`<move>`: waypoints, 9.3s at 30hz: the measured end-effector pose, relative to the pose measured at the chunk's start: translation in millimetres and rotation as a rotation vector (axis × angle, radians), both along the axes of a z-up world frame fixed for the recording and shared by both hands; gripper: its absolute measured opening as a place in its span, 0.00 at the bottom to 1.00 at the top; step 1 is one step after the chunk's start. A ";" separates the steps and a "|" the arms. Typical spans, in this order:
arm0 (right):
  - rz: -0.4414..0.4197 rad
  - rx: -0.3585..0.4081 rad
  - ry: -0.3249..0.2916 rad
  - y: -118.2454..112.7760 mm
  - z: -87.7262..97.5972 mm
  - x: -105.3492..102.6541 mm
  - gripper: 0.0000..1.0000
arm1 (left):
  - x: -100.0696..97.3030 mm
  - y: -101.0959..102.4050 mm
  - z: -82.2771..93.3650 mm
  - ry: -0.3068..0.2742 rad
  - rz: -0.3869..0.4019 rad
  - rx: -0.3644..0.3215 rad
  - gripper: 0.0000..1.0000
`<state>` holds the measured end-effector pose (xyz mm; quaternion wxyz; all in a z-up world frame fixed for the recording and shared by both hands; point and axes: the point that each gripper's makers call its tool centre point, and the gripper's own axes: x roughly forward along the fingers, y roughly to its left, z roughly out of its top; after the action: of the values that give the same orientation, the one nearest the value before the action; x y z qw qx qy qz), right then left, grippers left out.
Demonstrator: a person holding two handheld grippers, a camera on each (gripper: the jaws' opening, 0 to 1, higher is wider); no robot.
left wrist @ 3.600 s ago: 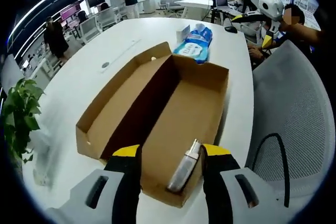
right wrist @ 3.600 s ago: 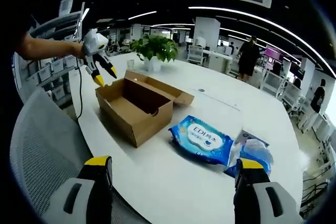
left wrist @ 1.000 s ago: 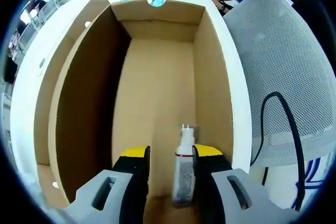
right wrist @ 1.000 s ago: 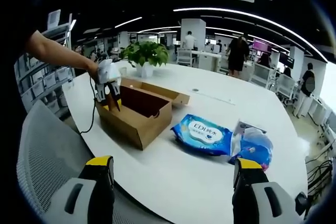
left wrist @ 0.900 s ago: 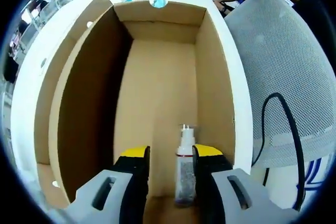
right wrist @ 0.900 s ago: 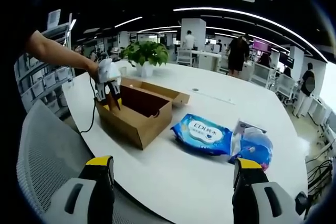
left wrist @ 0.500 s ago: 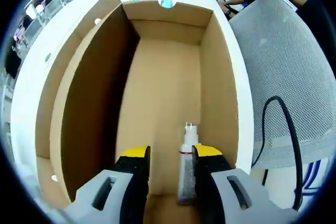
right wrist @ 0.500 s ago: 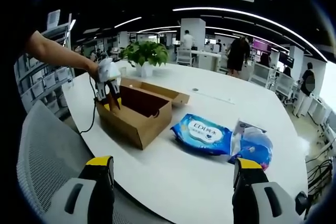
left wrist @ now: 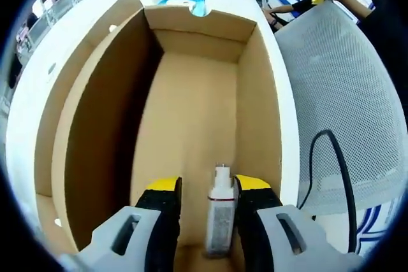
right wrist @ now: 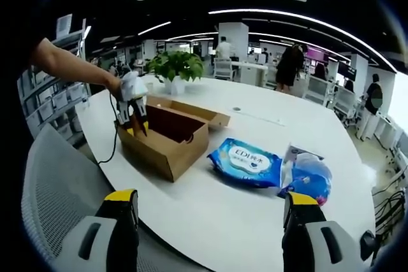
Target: Operate the shoe box by opening the lid, removing the specified soft item, and placing it in the target area until the item is outside and the box remains undamaged.
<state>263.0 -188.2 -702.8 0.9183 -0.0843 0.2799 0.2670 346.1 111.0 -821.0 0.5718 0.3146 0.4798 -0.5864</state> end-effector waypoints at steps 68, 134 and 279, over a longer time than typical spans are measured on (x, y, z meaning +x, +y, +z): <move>-0.003 0.026 0.000 5.9 -5.2 -2.1 0.94 | 4.7 26.2 -12.6 -0.067 0.107 0.051 0.25; 0.055 0.031 -0.060 11.5 15.4 7.2 0.88 | 34.5 26.0 21.5 -0.180 0.278 0.018 0.18; 0.778 -0.054 -0.212 137.1 41.0 3.6 0.14 | -69.8 -142.5 134.9 -0.291 -0.223 -0.485 0.19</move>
<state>266.5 -51.1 -661.8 0.7699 -0.2349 0.1379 0.5772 276.4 -31.5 -686.1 0.6249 0.3003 0.2012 -0.6920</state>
